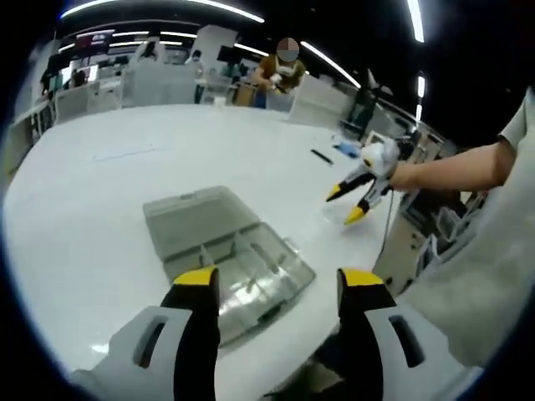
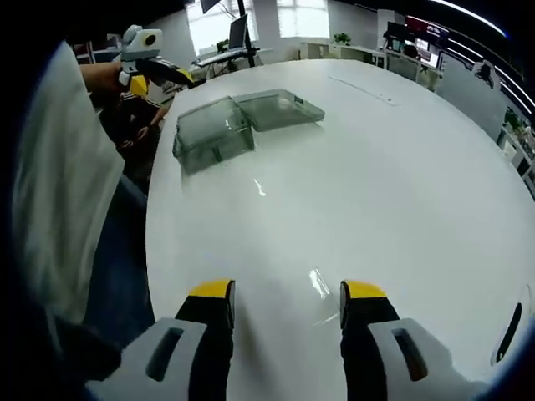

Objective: Insert the divider into the dual guide fixture by aligning both edges with the guide slots and pushing it downward to the bottom, including one-sided entry, uneven engagement, binding, and posture correction.

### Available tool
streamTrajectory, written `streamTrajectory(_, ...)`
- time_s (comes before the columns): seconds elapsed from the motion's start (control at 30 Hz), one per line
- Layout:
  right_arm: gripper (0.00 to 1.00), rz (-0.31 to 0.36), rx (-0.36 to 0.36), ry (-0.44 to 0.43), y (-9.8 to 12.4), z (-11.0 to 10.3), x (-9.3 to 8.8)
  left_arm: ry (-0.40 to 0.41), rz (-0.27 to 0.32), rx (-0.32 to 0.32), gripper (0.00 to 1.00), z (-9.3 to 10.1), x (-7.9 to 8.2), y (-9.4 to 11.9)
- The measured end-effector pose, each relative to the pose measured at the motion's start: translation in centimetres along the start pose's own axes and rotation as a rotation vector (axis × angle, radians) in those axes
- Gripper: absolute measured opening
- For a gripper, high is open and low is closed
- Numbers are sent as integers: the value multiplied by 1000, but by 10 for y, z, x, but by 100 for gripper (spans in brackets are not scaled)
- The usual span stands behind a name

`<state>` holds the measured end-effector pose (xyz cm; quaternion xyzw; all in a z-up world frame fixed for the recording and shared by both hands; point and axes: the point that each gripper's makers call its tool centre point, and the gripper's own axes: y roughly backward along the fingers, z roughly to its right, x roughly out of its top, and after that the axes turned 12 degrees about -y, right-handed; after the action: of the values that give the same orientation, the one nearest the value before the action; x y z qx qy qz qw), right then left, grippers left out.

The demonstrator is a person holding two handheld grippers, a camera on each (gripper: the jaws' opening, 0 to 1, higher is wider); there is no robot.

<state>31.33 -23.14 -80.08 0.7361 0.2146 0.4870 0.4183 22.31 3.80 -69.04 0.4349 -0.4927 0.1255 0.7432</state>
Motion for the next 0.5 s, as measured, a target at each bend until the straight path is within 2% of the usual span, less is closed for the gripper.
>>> streamTrajectory(0.17, 41, -56, 4, 69, -5, 4, -7, 3, -6, 11, 55, -2, 0, 2)
streamTrajectory(0.5, 39, -139, 1, 169, -9, 11, -18, 16, -9, 18, 54, -3, -2, 2)
